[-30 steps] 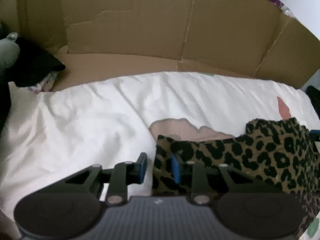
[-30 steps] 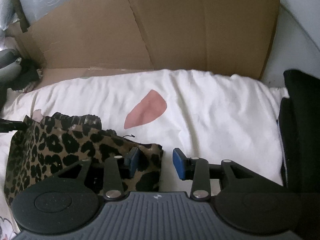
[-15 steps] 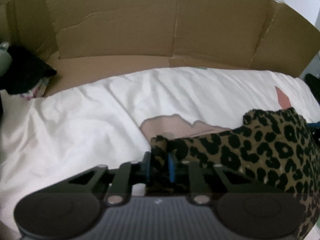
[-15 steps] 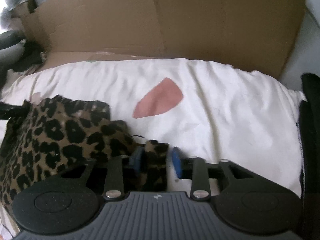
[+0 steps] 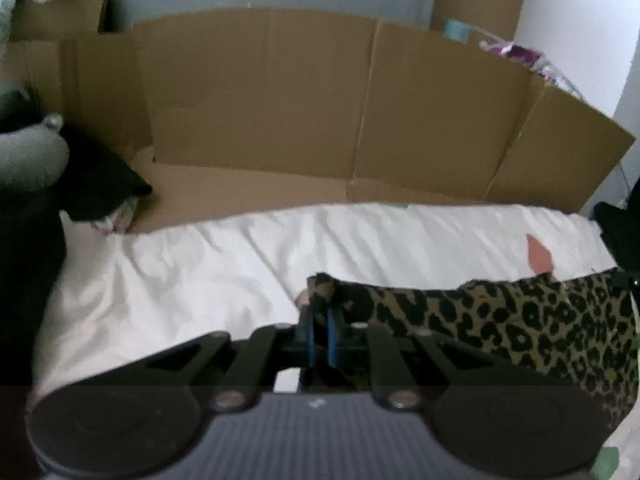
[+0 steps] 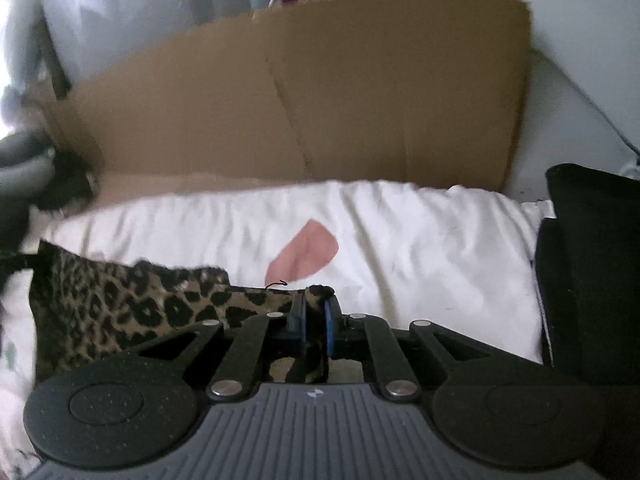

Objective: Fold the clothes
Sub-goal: 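Close both grippers on the folded skirt edge again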

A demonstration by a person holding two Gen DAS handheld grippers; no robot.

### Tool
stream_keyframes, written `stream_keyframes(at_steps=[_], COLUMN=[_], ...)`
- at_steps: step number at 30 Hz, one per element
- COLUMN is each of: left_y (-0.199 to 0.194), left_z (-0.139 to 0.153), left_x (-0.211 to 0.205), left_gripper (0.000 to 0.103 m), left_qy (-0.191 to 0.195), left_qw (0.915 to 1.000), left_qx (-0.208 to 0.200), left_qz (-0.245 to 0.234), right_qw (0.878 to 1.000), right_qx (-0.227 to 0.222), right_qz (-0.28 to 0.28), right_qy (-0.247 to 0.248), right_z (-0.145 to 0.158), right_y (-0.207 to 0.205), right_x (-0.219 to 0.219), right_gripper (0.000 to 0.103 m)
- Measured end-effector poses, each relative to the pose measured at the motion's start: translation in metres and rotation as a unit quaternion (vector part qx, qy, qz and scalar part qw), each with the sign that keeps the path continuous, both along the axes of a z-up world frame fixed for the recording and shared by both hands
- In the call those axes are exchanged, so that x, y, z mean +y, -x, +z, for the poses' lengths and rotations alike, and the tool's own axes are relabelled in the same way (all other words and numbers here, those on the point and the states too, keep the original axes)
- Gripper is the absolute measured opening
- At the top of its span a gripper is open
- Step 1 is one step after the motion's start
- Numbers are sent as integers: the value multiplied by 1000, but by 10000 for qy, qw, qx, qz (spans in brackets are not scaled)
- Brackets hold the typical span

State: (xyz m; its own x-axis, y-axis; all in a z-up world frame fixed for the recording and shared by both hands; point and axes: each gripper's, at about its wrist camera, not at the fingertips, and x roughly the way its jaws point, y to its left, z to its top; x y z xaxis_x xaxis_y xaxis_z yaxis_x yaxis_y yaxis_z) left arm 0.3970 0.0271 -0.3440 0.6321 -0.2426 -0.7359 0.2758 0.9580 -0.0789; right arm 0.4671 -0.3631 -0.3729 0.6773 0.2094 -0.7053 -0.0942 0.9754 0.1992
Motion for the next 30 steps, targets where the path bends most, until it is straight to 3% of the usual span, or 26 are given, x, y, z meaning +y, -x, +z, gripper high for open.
stream_keyframes(at_steps=[12, 20, 30], left_y=[0, -17, -39], left_z=[19, 0, -41], left_x=[-8, -12, -12], left_gripper=[7, 7, 7], left_qy=[-48, -279, -720], left_qw=[9998, 9995, 9961], left_qx=[-197, -60, 354], left_qz=[28, 129, 356], right_qw=[9998, 9998, 9985], right_qx=[-95, 77, 512], right_qz=[-157, -167, -164], right_qy=[-65, -19, 44], right_z=[14, 5, -29], right_y=[7, -8, -41], right_x=[-3, 2, 8], right_gripper=[7, 7, 7])
